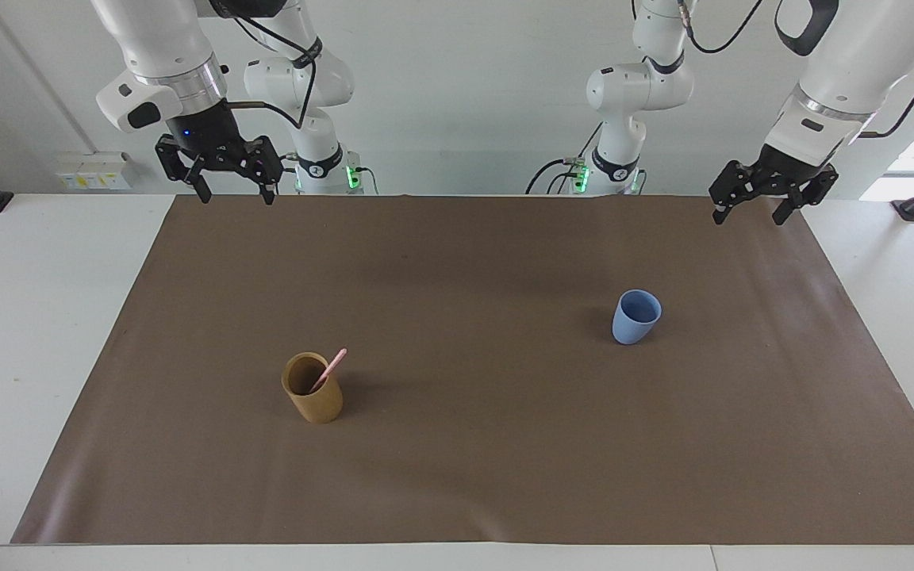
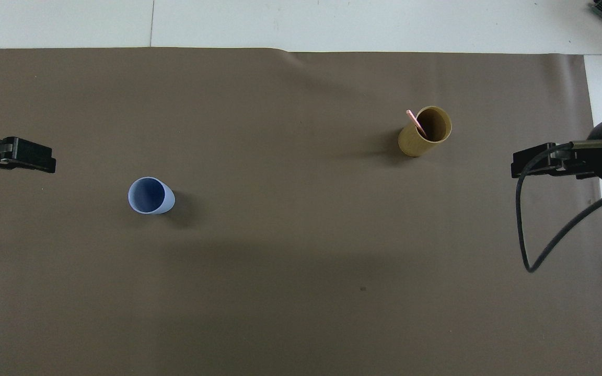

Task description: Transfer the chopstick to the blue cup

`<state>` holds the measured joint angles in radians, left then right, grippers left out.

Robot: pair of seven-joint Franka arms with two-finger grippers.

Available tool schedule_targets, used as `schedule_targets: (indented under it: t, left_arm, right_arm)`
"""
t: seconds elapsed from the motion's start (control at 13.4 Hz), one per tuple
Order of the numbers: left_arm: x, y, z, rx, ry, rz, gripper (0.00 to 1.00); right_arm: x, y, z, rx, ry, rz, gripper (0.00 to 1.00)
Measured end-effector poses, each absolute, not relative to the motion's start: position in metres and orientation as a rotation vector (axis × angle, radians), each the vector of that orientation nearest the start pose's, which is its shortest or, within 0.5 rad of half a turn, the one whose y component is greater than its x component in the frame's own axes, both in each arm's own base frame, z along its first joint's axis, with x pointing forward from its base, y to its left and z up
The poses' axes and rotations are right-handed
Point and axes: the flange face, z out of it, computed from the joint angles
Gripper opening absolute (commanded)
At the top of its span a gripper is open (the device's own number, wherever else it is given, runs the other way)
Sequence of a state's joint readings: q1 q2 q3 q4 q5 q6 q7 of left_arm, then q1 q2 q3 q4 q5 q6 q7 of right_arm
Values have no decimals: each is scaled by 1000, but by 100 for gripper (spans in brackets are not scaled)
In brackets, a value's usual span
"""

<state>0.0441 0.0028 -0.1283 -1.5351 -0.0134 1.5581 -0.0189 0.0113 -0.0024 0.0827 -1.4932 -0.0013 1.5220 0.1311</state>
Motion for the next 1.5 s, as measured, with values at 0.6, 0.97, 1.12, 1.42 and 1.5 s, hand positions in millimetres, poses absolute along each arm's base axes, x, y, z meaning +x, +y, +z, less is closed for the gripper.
schedule_targets:
  t: [0.6,0.97,1.12,1.42,1.5]
  left_arm:
    - [547,-48,631,-3152,103,45,100]
    - [557,-48,560,-3151,85,66,100]
    - [556,-52,513,-3151,44,79,100]
    - [545,-76,444,-3152,34,68,100]
    - [540,-82,430,-3152,33,66,100]
  right_arm:
    - [552,89,653,-3176,-22,-102,100]
    - [573,131,623,-3207,-142,-150,100]
    - [575,155,616,-3211,-221,-178,100]
    - [589,174,598,-3330,-425,-268,100]
    - [593,183,589,-3361,-475,-286,100]
